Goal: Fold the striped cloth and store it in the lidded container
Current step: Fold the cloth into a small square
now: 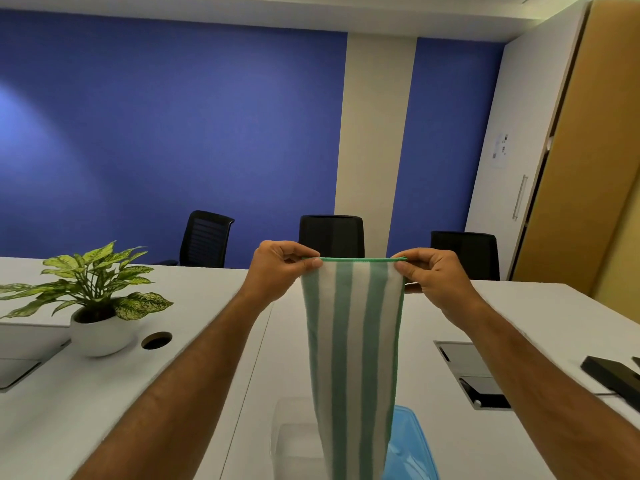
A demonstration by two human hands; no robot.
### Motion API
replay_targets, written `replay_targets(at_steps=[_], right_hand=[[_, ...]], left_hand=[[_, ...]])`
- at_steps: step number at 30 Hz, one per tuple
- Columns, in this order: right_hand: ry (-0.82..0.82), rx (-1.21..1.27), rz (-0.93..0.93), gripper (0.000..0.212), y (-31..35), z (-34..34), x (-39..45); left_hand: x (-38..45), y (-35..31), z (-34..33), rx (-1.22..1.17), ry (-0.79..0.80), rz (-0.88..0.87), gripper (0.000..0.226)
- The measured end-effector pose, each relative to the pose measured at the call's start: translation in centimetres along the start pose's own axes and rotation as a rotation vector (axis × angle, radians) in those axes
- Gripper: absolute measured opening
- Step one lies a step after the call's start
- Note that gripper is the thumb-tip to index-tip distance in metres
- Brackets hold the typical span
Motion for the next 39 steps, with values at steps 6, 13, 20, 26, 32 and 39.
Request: replay_targets(at_steps=[6, 13, 20, 26, 32, 39], right_hand=[[-0.009, -0.029, 0.025, 0.015, 0.4, -0.7, -0.3], [0.037, -0.072, 0.063, 0.012, 0.8, -2.7, -0.4], [-0.081, 0.08, -0.011, 0.015, -0.5, -2.0, -1.1], [-0.073, 0.186, 0.031, 0.017, -2.5, -2.6, -3.1], [0.01, 0.193, 0.023, 0.027, -3.8, -4.7, -3.7], [0.229, 0.179, -0.051, 0.031, -7.5, -8.9, -5.4]], left_hand=[[-0.9, -1.2, -0.6, 0.322, 0.041, -0.099, 0.043], [-1.8, -4.5, -7.8, 0.589, 0.286, -0.13, 0.057], [-1.3, -4.7, -9.4, 0.448, 0.243, -0.093, 0.017], [-1.1, -5.9, -9.3, 0.395, 0.192, -0.14, 0.016], [-1.2, -7.2, -9.3, 0.457, 0.229, -0.218, 0.018], [-0.1, -9.0, -7.6, 0.518, 0.196, -0.283, 0.016]])
Point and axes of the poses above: each hand's wrist, its own x-axis towards the middle knuckle, its own z-axis out of the back of the hand, y = z × x, the point moved 7 cm from there along x, towards the middle knuckle, and after that the axes turned 11 degrees about -x, right-handed, at the moved point
